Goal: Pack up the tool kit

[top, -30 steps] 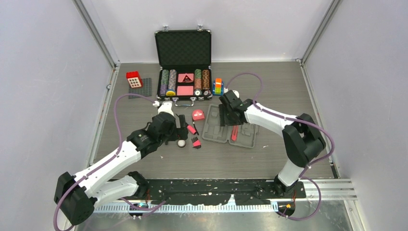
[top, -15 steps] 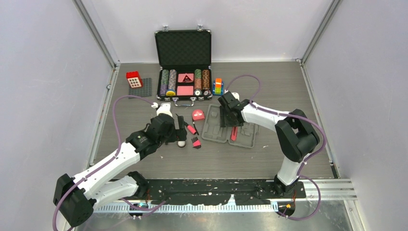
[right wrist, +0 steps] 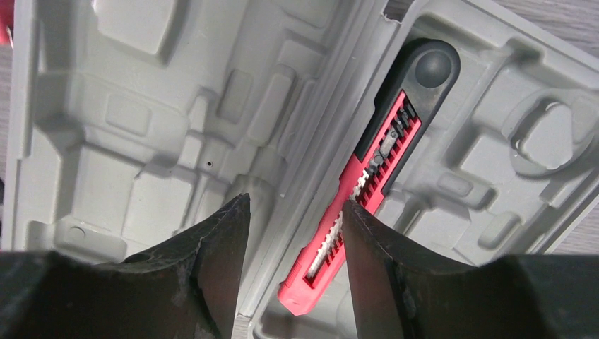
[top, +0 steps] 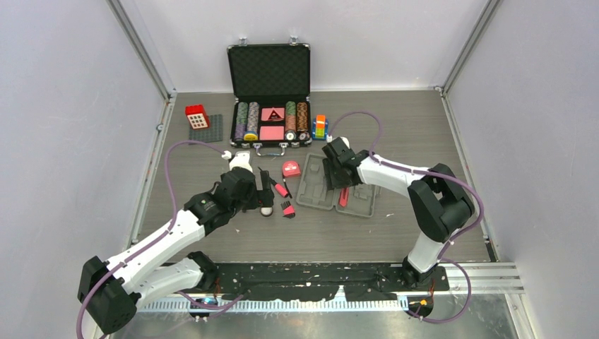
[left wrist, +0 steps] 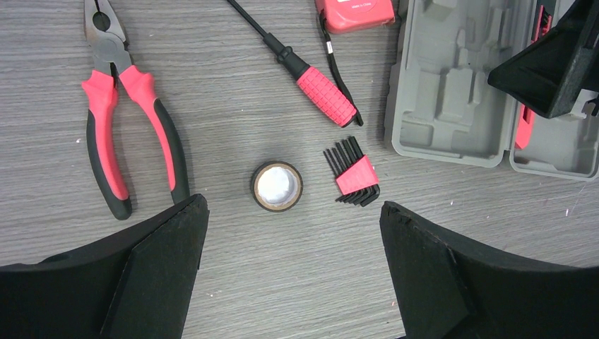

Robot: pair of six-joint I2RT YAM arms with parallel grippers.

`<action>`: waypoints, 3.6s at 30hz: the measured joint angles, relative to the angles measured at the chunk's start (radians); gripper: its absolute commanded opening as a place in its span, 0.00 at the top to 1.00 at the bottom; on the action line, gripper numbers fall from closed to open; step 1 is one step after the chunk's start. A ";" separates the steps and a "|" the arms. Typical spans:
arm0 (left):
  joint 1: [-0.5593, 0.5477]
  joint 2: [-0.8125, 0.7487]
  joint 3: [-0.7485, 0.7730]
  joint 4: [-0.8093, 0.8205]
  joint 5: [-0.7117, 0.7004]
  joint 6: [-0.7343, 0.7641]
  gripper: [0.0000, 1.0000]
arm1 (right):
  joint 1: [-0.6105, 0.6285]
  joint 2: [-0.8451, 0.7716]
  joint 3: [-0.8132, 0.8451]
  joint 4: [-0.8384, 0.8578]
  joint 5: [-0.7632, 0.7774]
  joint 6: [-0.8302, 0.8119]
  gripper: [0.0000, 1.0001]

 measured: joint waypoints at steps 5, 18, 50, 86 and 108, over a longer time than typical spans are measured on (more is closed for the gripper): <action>0.000 0.000 0.000 0.000 0.000 0.000 0.08 | 0.000 -0.031 -0.030 -0.019 -0.031 -0.081 0.48; 0.002 0.001 0.000 -0.003 0.000 0.000 0.07 | 0.001 -0.083 -0.062 -0.105 -0.111 -0.209 0.41; 0.323 -0.090 0.031 -0.193 0.004 0.077 0.01 | 0.310 -0.065 0.200 -0.104 -0.127 -0.113 0.35; 0.350 -0.389 -0.080 0.017 -0.377 0.476 0.00 | 0.423 0.313 0.441 -0.179 0.014 0.140 0.39; 0.350 -0.389 -0.081 0.017 -0.365 0.479 0.00 | 0.423 0.373 0.488 -0.183 -0.042 0.027 0.47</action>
